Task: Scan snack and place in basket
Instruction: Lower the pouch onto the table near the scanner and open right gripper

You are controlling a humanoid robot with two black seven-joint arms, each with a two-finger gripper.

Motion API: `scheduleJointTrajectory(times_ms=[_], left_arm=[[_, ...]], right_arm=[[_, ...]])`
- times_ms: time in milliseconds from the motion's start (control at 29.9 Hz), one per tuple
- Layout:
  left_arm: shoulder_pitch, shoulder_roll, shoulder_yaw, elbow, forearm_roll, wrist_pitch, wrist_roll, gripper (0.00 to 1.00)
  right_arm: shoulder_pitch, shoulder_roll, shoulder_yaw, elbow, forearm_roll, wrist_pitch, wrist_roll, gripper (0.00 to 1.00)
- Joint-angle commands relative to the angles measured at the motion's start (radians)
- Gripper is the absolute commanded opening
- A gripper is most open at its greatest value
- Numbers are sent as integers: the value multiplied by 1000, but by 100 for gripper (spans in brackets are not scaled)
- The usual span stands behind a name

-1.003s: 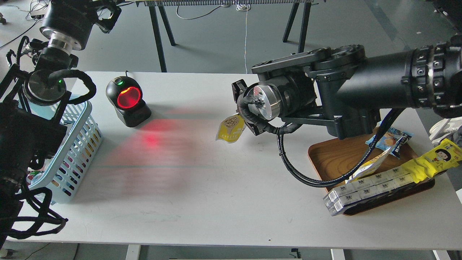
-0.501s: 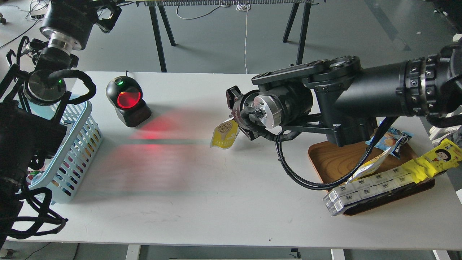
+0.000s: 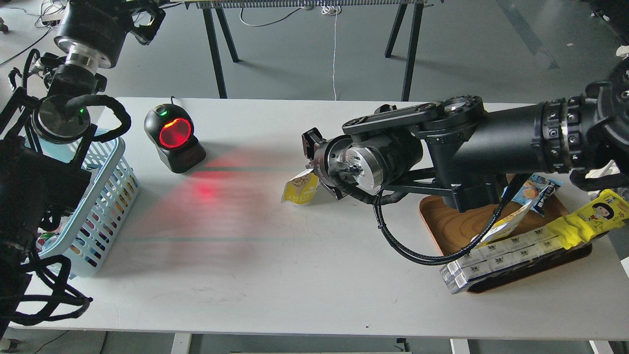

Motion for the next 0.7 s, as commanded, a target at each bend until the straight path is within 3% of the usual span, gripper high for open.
scheduleJointTrajectory(times_ms=[0,134,201,668], left_arm=[[0,0,0,0,1,3,0,100],[0,0,2,0,1,6,0,100],[6,2,2,0,1,6,0,100],[8,46,3,2,3,12,5,100]], right_arm=[[-4,0,2,-11,-10,-3,1,53],[-4,0,23,-28,-11,-8,14,87],[-4,0,32,-40,-11,-8,14,96],[65,0,107,-41,-64,-6,12,99]])
